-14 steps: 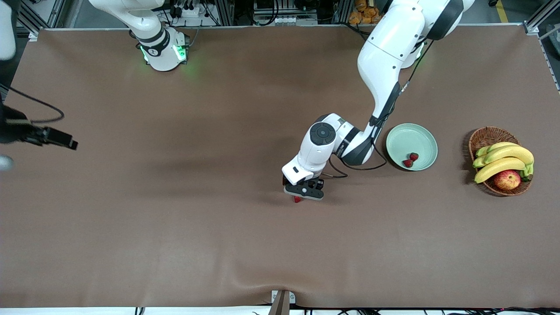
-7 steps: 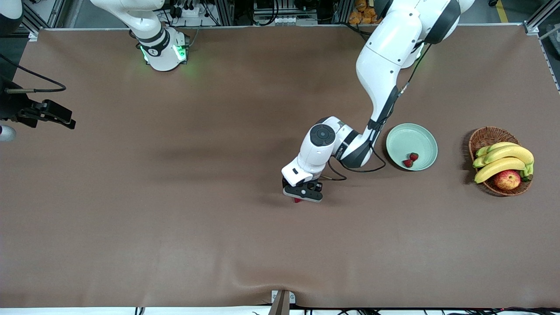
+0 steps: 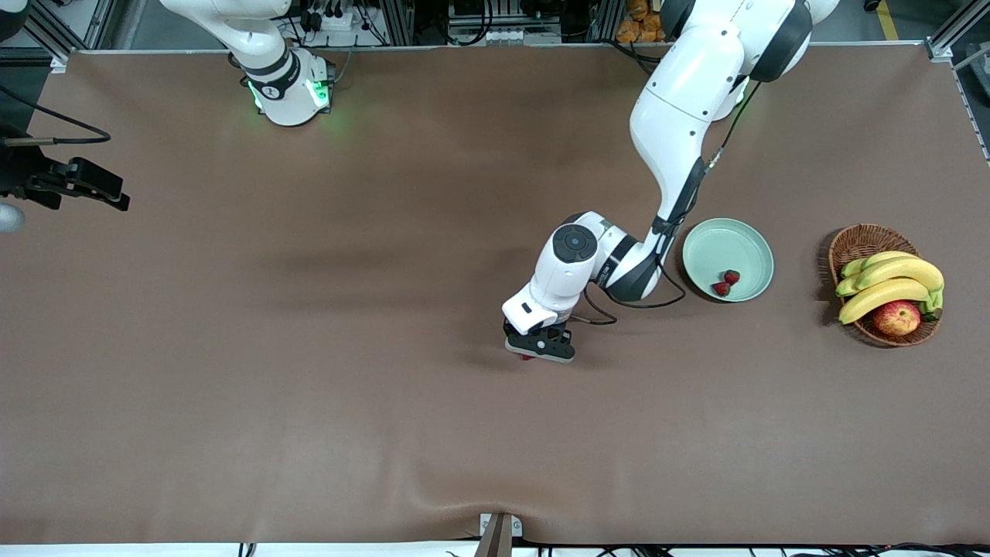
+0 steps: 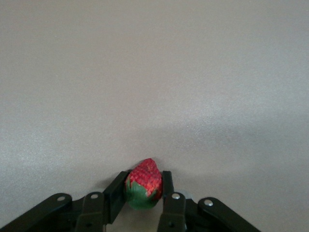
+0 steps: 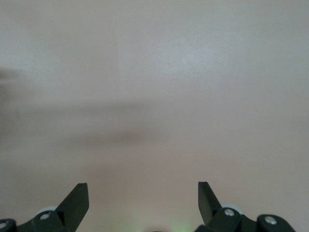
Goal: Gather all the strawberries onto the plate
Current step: 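Grasp the third strawberry with the left gripper while the right arm withdraws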
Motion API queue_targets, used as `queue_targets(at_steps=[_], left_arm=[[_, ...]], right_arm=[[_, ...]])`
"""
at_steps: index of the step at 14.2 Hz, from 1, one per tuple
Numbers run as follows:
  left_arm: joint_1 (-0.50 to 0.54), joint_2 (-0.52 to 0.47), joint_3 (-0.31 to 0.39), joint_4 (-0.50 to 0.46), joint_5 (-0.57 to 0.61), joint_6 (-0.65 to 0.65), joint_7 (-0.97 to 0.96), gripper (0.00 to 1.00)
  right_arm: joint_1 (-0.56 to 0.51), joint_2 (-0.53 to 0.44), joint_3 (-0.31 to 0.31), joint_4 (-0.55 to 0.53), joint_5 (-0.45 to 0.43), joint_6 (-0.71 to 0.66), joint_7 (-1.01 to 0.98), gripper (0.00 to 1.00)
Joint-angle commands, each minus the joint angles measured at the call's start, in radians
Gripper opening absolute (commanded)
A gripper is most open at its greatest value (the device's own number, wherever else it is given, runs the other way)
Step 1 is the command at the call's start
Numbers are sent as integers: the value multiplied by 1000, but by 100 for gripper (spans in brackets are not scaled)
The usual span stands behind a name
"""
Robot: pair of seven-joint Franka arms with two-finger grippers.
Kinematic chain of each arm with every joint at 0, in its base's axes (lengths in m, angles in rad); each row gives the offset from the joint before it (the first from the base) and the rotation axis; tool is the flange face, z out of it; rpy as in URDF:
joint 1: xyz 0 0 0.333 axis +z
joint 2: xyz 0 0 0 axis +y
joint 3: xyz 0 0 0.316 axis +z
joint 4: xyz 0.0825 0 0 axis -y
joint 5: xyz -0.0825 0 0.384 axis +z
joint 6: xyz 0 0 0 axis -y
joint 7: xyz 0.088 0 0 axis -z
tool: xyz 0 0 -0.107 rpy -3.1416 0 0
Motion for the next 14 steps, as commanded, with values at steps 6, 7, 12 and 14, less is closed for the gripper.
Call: queue_targets(at_steps=[6, 7, 12, 14], left_arm=[[30, -76, 5, -37, 36, -68, -18, 0], [29, -101, 7, -65, 36, -78, -18, 0], [71, -302, 5, -281, 36, -211, -10, 0], [105, -386, 4, -381, 38, -214, -9, 0]], right_arm=[[1, -29, -27, -30, 31, 9, 44, 100], [1, -28, -25, -28, 31, 11, 44, 100], [17, -22, -23, -5, 16, 2, 49, 100], [10, -22, -23, -7, 16, 0, 49, 100]])
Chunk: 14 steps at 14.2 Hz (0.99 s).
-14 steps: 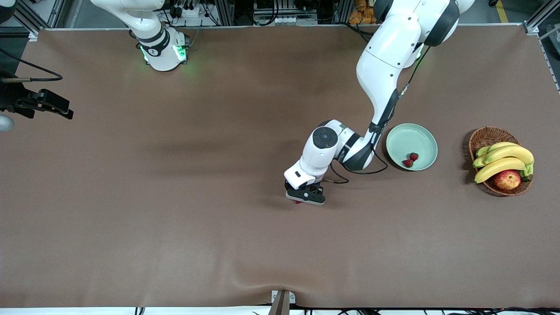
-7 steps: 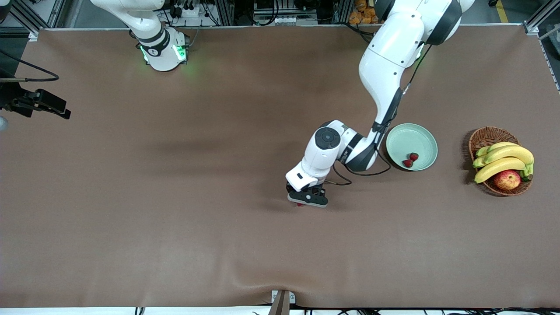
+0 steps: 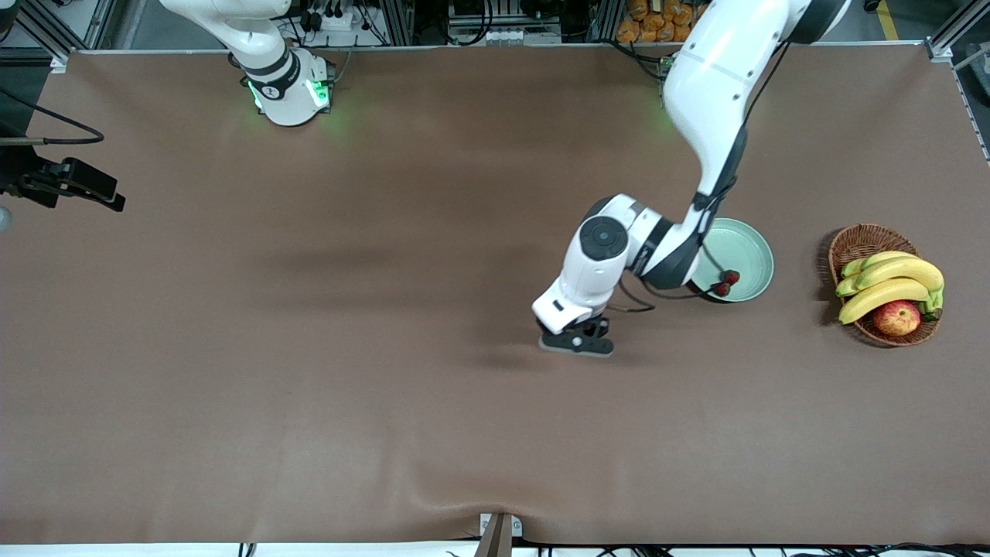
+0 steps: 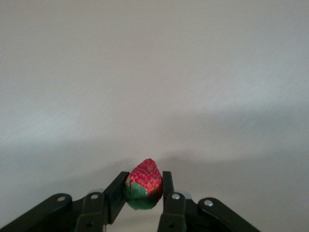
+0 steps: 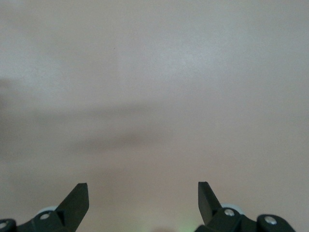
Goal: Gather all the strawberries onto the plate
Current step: 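Lower the strawberry onto the green plate and open the left gripper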
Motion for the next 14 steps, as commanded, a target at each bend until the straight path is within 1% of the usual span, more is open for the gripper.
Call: queue_targets(at_steps=[1, 3, 5, 7, 9, 11, 14], left_arm=[[41, -173, -7, -222, 36, -4, -9, 0], [53, -230, -5, -322, 36, -4, -9, 0], [91, -279, -5, -405, 36, -1, -6, 0], [137, -355, -5, -492, 36, -1, 59, 0], [220, -429, -10, -563, 36, -3, 165, 0], [275, -464, -10, -609, 36, -3, 233, 0], [332, -455, -12, -640, 36, -3, 283, 2]], right_arm=[[4, -21, -5, -9, 0, -7, 18, 100], [4, -21, -5, -9, -1, -1, 18, 100], [4, -21, -5, -9, -1, 1, 18, 100], [4, -21, -5, -15, 0, -2, 18, 100], [4, -24, -5, -15, -1, -5, 17, 100], [4, -24, -6, -14, -1, -5, 17, 100], [4, -24, -6, -14, -1, -5, 17, 100]])
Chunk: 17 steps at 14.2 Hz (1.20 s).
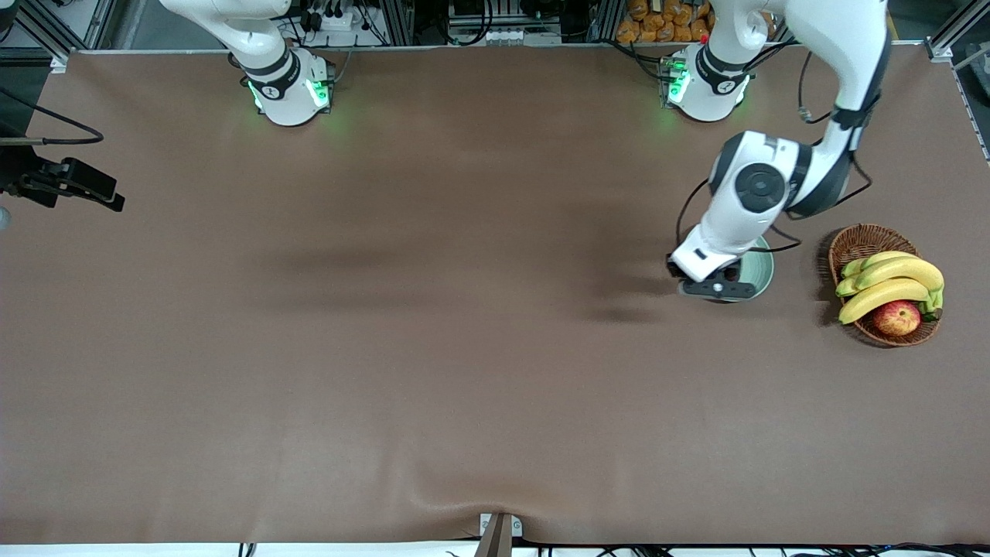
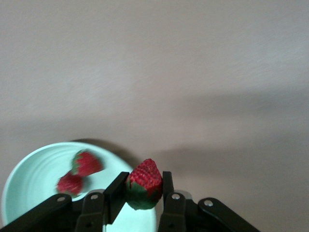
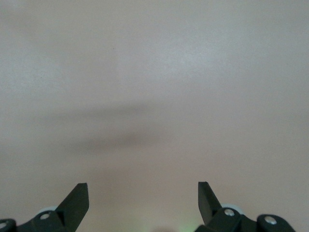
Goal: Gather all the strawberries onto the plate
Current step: 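Lower the strawberry onto the green plate and open the left gripper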
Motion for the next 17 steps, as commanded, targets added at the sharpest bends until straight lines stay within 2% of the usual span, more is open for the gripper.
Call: queue_targets(at_steps=[1, 6, 8, 9, 13, 17], left_arm=[[25, -6, -12, -55, 33, 5, 9, 3], [62, 36, -11, -63, 33, 5, 73, 49], [84, 33, -9, -62, 33, 4, 98, 94], [97, 33, -11, -57, 33, 4, 106, 100], [94, 13, -14, -5, 33, -8, 107, 100], [98, 13, -12, 110, 32, -134, 112, 100]], right_arm=[[4, -24, -4, -15, -2, -3, 13, 100], [-15, -24, -4, -12, -2, -5, 13, 100], [-13, -24, -4, -12, -1, 0, 13, 100], [-13, -24, -4, -11, -1, 3, 13, 100], [-10, -21, -3, -12, 1, 6, 13, 100], [-9, -21, -3, -12, 1, 8, 13, 100]])
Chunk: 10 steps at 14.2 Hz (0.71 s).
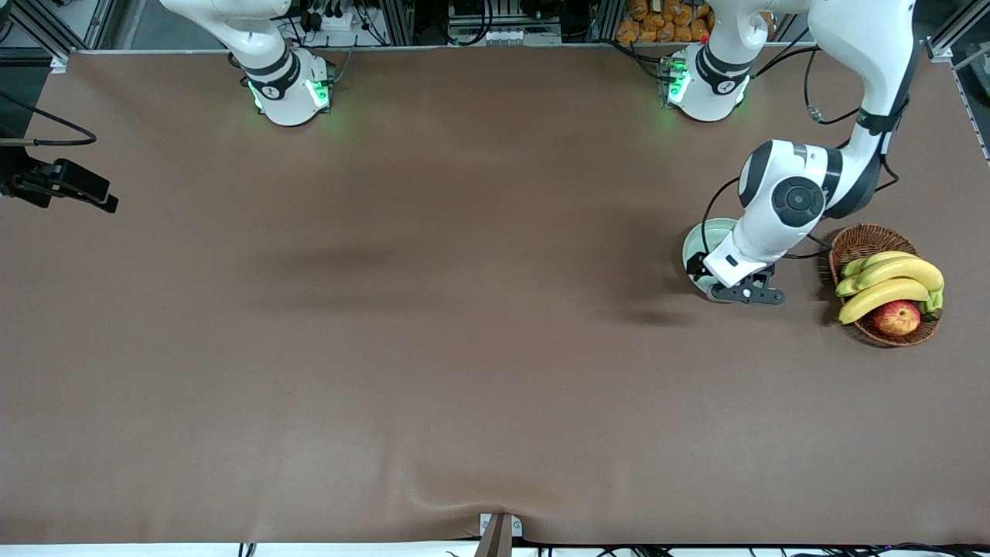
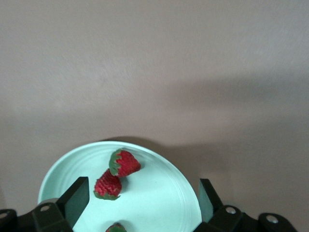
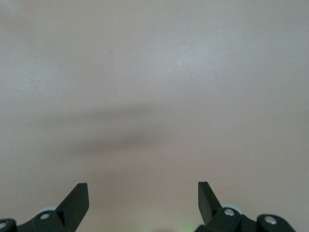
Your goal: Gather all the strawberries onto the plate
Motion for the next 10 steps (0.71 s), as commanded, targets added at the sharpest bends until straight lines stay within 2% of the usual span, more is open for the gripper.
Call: queue_targets(at_steps=[1, 5, 10], left_arm=[[10, -11, -4, 108, 31, -132, -1, 100], [-8, 2, -4, 290, 31, -315, -1, 100], [4, 3, -4, 372, 31, -323, -1, 100]], right_arm=[[-3, -24, 5, -12, 1, 2, 12, 100], [-3, -21, 5, -14, 0, 3, 12, 100], [-4, -21, 4, -14, -2, 11, 12, 100]])
